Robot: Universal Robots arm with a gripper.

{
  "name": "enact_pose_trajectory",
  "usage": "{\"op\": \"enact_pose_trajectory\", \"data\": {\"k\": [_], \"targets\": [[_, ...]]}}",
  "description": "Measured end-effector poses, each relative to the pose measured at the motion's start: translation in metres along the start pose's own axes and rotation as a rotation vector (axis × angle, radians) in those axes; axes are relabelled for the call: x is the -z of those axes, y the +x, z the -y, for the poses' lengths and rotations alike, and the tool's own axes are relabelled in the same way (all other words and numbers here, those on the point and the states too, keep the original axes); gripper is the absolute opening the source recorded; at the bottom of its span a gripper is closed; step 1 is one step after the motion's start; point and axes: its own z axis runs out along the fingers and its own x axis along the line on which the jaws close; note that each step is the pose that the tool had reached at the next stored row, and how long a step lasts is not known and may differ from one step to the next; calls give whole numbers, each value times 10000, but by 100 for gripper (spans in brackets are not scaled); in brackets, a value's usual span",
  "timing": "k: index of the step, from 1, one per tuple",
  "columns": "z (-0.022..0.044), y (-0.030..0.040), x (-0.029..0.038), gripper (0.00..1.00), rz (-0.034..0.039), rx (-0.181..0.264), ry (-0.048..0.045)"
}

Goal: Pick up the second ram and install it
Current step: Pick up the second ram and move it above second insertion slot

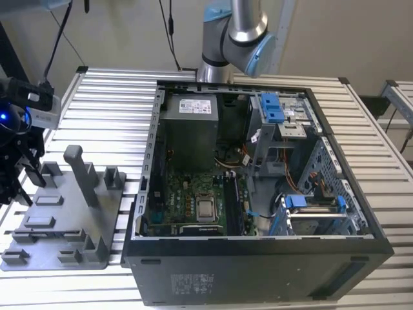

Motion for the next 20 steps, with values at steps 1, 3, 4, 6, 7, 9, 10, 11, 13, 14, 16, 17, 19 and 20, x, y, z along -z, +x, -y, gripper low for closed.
{"op": "enact_pose_trajectory", "data": {"k": [1, 3, 4, 6, 7, 9, 10, 11, 13, 14, 16, 17, 19, 20], "targets": [[0, 0, -4, 42, -1, 0, -1], [0, 0, -12, 42, 0, 0, 0], [0, 1, -14, 42, -1, 0, -1], [1, 0, -17, 42, -1, 0, -1], [1, 1, -18, 42, 0, 0, 0], [1, 1, -21, 42, 0, 0, 0], [1, 0, -23, 42, 1, 0, 1], [1, 0, -25, 42, 1, 0, 0], [1, 1, -29, 42, 1, 0, 0], [1, 1, -31, 42, 1, 0, 0], [1, 1, -35, 42, 1, 0, 0], [1, 1, -37, 42, 0, 0, 0], [1, 1, -41, 42, 0, 0, 0], [1, 1, -43, 42, 0, 0, 0]]}}
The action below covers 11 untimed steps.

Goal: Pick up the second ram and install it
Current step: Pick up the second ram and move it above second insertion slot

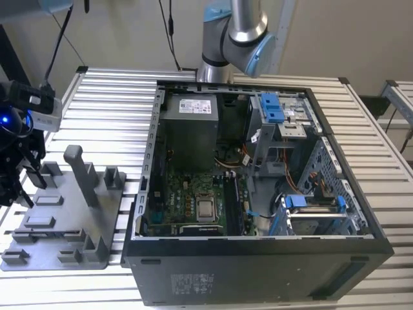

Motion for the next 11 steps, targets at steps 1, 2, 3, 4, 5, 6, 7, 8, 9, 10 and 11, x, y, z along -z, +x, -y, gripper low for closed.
{"op": "enact_pose_trajectory", "data": {"k": [1, 2, 3, 4, 5, 6, 7, 8, 9, 10, 11], "targets": [[0, 0, -2, 42, 0, 1, 0], [0, 0, -4, 42, 0, 0, 0], [0, 0, -6, 42, 1, 0, 0], [0, 0, -8, 42, 0, 0, 0], [1, 0, -11, 42, 0, 0, 0], [1, 0, -14, 42, 1, 0, 0], [1, 0, -17, 42, 1, 0, 1], [1, 0, -21, 42, 1, 0, 1], [1, 1, -22, 42, 0, 1, 0], [1, 1, -25, 42, -1, 0, 0], [1, 1, -30, 42, 1, 0, 1]]}}
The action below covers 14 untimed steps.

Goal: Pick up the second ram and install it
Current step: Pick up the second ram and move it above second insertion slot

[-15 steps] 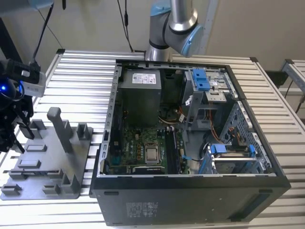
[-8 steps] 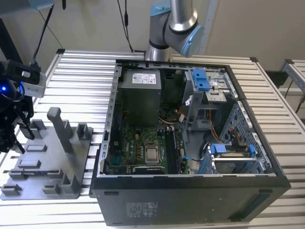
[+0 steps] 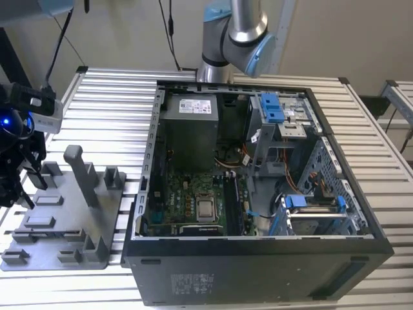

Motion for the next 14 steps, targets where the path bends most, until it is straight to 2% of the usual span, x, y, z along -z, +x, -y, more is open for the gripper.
{"op": "enact_pose_trajectory", "data": {"k": [9, 14], "targets": [[4, 4, -110, 42, -18, -1, 2], [10, 17, -193, 42, -27, 82, -20]]}}
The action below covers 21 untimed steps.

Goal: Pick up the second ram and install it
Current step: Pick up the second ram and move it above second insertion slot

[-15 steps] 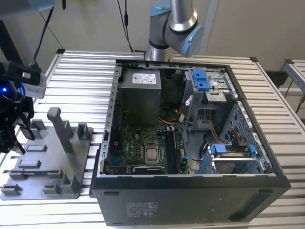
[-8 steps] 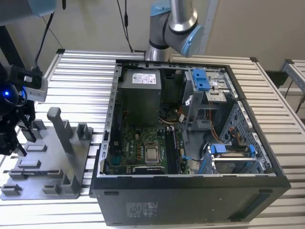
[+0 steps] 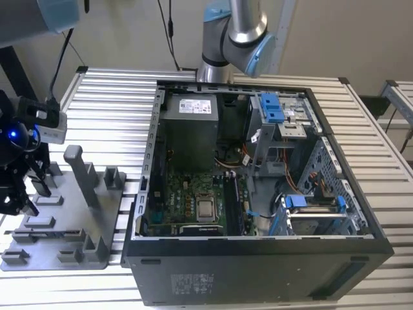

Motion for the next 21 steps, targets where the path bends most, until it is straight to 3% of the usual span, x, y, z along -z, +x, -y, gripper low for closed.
{"op": "enact_pose_trajectory", "data": {"k": [12, 21], "targets": [[15, 43, -199, 42, 7, 1151, -71], [37, 135, -343, 42, 70, 1728, -149]]}}
